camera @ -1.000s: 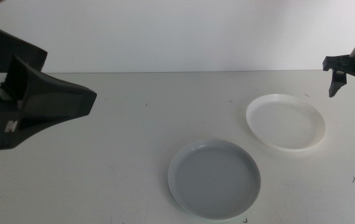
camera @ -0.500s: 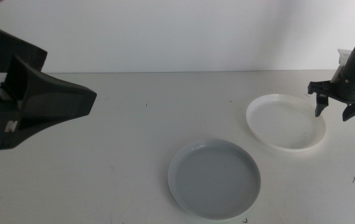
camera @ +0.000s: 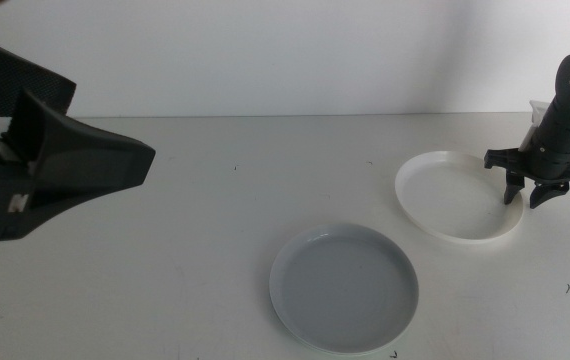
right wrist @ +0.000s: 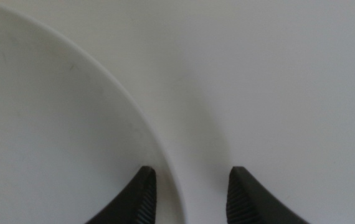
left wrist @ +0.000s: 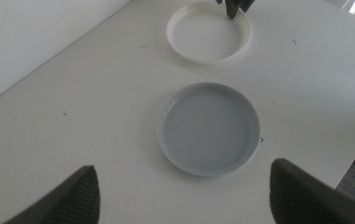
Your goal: Stack the three bowls on top of each other.
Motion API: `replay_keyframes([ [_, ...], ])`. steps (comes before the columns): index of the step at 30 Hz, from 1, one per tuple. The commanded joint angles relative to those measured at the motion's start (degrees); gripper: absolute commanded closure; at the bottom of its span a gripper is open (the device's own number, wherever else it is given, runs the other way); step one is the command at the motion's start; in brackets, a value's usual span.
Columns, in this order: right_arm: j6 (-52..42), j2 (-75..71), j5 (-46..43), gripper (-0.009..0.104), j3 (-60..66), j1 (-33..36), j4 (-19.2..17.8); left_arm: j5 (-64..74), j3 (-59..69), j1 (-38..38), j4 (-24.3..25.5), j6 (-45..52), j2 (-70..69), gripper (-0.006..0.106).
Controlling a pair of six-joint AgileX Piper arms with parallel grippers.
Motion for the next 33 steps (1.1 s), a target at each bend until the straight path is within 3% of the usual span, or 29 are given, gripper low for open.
replay_keyframes([
  [1, -0.2, -3.3, -1.2, 0.070, -1.8, -0.4, -0.5, -3.5, -1.7, -0.1, -0.7, -0.5, -0.3, -0.004],
  [9, -0.2, -3.2, -2.1, 0.096, -1.8, -0.4, -0.5, -3.5, -1.6, -0.1, -0.8, -0.5, -0.3, -0.004],
  [16, -0.3, -7.9, -1.7, 0.096, -1.8, -1.0, 0.0, -3.5, -1.6, -0.1, -0.8, -0.5, -0.3, -0.004],
  [26, -4.1, -22.1, -2.3, 0.096, 6.2, -1.7, 6.3, -3.5, -1.6, -0.1, -0.8, -0.5, -0.3, -0.004],
  [33, -11.5, -32.3, -3.3, 0.096, 16.2, -1.5, 16.3, -3.5, -1.6, -0.1, -0.8, -0.5, -0.3, -0.004],
])
